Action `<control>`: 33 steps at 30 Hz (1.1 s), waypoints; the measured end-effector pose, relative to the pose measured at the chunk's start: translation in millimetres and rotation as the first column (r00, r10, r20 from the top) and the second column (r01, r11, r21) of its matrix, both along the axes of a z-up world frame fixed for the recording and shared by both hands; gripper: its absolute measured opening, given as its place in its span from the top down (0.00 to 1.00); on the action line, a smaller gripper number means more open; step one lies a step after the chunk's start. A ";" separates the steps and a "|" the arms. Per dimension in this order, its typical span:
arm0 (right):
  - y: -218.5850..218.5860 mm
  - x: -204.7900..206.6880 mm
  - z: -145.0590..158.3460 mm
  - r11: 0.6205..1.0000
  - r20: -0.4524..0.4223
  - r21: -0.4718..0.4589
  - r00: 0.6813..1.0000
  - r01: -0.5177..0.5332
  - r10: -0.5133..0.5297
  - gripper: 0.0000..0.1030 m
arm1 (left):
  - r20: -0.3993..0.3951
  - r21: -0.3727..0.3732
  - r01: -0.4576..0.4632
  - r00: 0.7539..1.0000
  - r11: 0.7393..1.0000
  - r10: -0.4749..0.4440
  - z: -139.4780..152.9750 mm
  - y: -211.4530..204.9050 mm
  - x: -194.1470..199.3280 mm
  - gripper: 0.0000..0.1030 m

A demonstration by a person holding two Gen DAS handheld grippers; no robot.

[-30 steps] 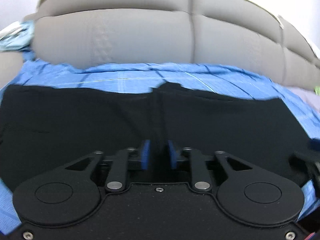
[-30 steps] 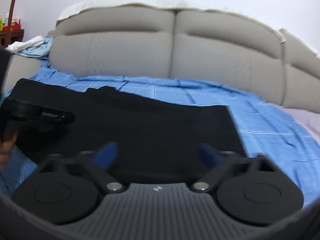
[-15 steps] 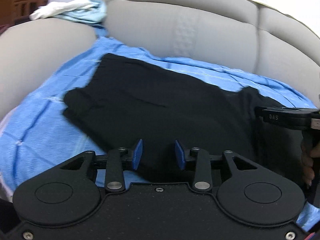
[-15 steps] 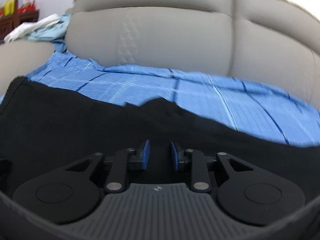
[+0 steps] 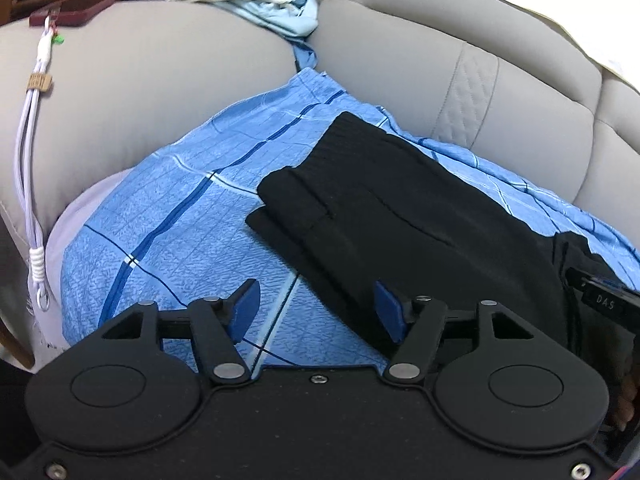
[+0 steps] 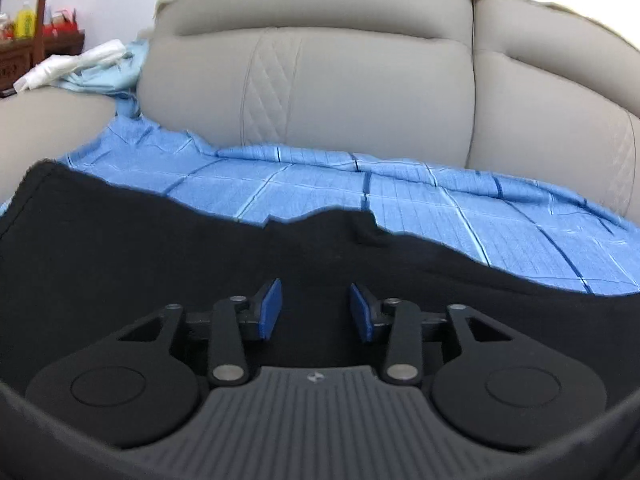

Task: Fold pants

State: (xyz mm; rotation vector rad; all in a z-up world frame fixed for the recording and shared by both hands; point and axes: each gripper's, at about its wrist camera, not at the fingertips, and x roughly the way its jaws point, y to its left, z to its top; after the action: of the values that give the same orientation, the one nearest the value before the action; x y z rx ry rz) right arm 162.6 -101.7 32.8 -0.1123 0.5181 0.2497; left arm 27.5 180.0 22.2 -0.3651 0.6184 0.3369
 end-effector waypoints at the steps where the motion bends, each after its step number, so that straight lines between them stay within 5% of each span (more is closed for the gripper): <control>1: -0.2 2.2 1.5 1.000 -0.006 0.010 1.000 0.002 -0.002 0.43 | -0.002 -0.005 -0.003 1.000 1.000 0.003 -0.2 0.1 -0.7 0.38; 5: -12.0 -5.4 13.8 0.993 -0.023 0.119 1.000 -0.015 0.018 0.36 | -0.006 -0.003 -0.014 1.000 1.000 0.014 -0.7 4.3 1.5 0.35; 14: -37.8 -90.6 14.9 0.988 0.051 0.153 0.999 -0.001 -0.007 0.18 | -0.016 -0.010 -0.024 1.000 1.000 0.023 -5.2 5.7 11.2 0.29; 24: -22.2 -140.5 -40.7 0.998 0.171 0.046 0.984 0.045 -0.052 0.12 | 0.000 -0.024 -0.030 1.000 0.999 0.030 -8.1 9.7 18.4 0.21; 33: -24.9 -147.5 -50.6 0.997 0.245 0.063 0.968 0.035 -0.050 0.10 | 0.036 -0.074 -0.071 0.997 0.995 0.074 -9.1 23.7 22.4 0.18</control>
State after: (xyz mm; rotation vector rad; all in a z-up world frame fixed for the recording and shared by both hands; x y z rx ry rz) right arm 15.1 -126.6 -17.8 -0.0742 0.2649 0.2051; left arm 49.9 203.7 13.1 -0.4634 0.5818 0.3766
